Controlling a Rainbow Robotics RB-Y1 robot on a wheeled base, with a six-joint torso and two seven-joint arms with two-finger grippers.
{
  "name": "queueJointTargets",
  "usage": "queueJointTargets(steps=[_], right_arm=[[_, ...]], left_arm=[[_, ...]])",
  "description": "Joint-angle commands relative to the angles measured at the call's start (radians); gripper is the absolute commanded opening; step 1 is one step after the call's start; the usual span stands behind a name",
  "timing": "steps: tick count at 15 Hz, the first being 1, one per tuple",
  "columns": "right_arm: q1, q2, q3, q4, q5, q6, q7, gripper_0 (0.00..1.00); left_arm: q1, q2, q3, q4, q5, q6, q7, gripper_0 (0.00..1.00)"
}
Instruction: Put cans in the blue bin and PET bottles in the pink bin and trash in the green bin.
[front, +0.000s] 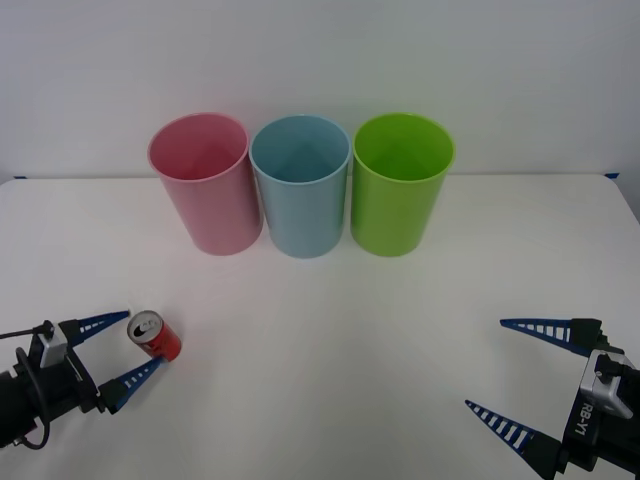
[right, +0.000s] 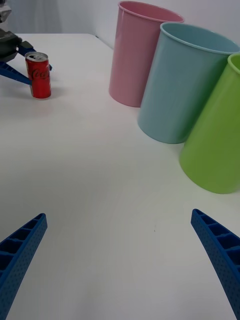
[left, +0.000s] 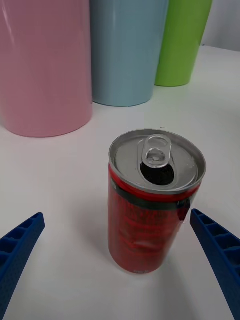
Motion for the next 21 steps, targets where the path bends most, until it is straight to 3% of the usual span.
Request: queueJointTargets(steps=[1, 10, 11, 12, 13, 14, 15, 21], right_arm=[[0.0, 0.0, 0.0, 0.0, 0.0, 0.0, 0.0, 1.0], [0.0, 0.0, 0.0, 0.0, 0.0, 0.0, 0.0, 1.0], [0.0, 0.0, 0.0, 0.0, 0.0, 0.0, 0.0, 1.0], [0.0, 0.0, 0.0, 0.0, 0.0, 0.0, 0.0, 1.0], [0.0, 0.0, 0.0, 0.0, 0.0, 0.0, 0.0, 1.0], [0.0, 0.0, 0.0, 0.0, 0.0, 0.0, 0.0, 1.0], [0.0, 0.0, 0.0, 0.0, 0.0, 0.0, 0.0, 1.0], [0.0, 0.0, 0.0, 0.0, 0.0, 0.0, 0.0, 1.0]], left_arm=[[-0.044, -0.002, -0.047, 0.0, 0.01, 0.05, 0.003, 1.0], [-0.114, -0.002, -0.136, 0.003, 0.013, 0.131, 0.024, 1.0], [-0.117, -0.003, -0.143, 0.003, 0.013, 0.131, 0.027, 0.95], [-0.119, -0.002, -0.143, 0.003, 0.01, 0.131, 0.029, 0.8], [-0.12, -0.003, -0.143, 0.001, 0.008, 0.131, 0.029, 0.44], [-0.12, -0.002, -0.143, 0.003, 0.008, 0.131, 0.029, 0.25], [-0.122, -0.003, -0.143, 0.003, 0.008, 0.131, 0.027, 0.17], [-0.13, -0.003, -0.143, 0.001, 0.002, 0.114, 0.012, 0.15]])
